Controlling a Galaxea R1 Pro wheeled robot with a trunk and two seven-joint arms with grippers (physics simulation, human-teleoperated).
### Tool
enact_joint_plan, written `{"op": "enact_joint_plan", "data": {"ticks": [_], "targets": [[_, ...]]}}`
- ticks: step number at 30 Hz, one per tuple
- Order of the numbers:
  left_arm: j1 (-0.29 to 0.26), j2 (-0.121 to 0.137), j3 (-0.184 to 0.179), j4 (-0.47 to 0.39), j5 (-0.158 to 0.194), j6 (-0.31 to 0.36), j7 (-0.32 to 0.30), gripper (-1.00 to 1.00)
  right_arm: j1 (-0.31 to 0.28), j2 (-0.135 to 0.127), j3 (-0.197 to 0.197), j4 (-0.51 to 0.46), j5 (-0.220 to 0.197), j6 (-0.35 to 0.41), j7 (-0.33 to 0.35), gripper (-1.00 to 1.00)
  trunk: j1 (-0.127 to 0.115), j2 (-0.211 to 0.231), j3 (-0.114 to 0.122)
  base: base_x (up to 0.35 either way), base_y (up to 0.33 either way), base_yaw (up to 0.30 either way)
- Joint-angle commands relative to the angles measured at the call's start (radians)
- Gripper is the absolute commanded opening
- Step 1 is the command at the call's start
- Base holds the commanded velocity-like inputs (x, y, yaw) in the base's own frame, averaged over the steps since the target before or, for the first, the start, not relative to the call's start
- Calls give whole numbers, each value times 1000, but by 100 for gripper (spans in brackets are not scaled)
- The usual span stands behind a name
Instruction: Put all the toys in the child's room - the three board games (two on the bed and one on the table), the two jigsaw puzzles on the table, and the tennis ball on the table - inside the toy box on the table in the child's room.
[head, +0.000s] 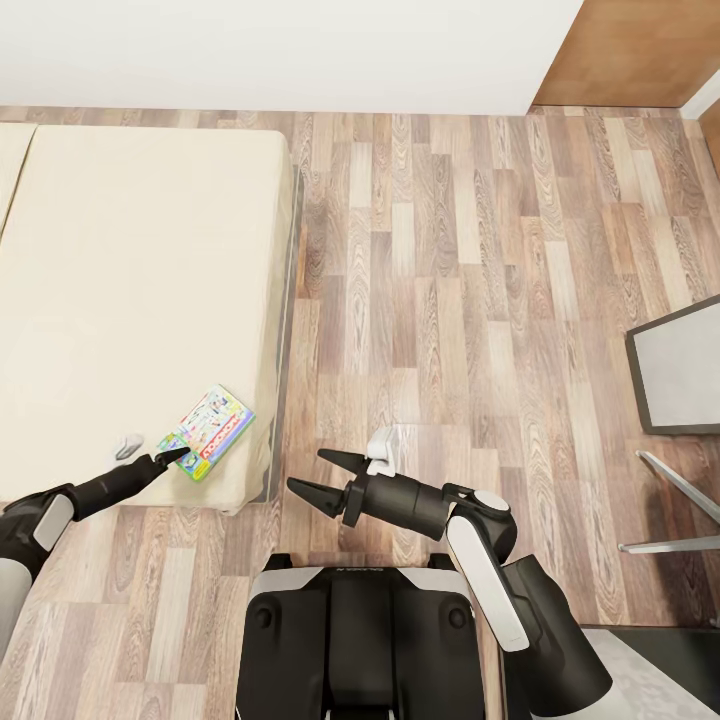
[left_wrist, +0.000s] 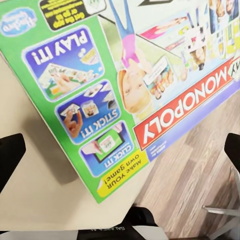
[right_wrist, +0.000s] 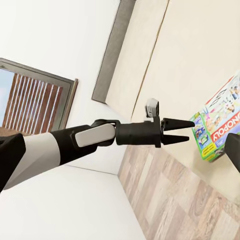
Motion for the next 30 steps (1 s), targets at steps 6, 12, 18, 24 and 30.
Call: {"op": "enact_joint_plan", "data": {"ticks": [6,12,18,24,30], "targets": [[0,-3,1,0,4,8,-3,100,0,0,-1,0,-7,6,-1,100,1,-1,-1,0,0,0],[0,-19,1,0,5,8,-14,100,0,0,-1,0,-6,6,-1,100,1,-1,-1,0,0,0],[0,-27,1,-1,4,8,-26,100,0,0,-1,0,-6,5,-1,100,1,-1,-1,0,0,0],[0,-32,1,-1,4,8,-37,100,0,0,-1,0,-6,6,-1,100,1,-1,-1,0,0,0],[-1,-34,0,-1,4,8,-39,100,0,0,-1,0,-6,5,-1,100,1,-1,-1,0,0,0]]}}
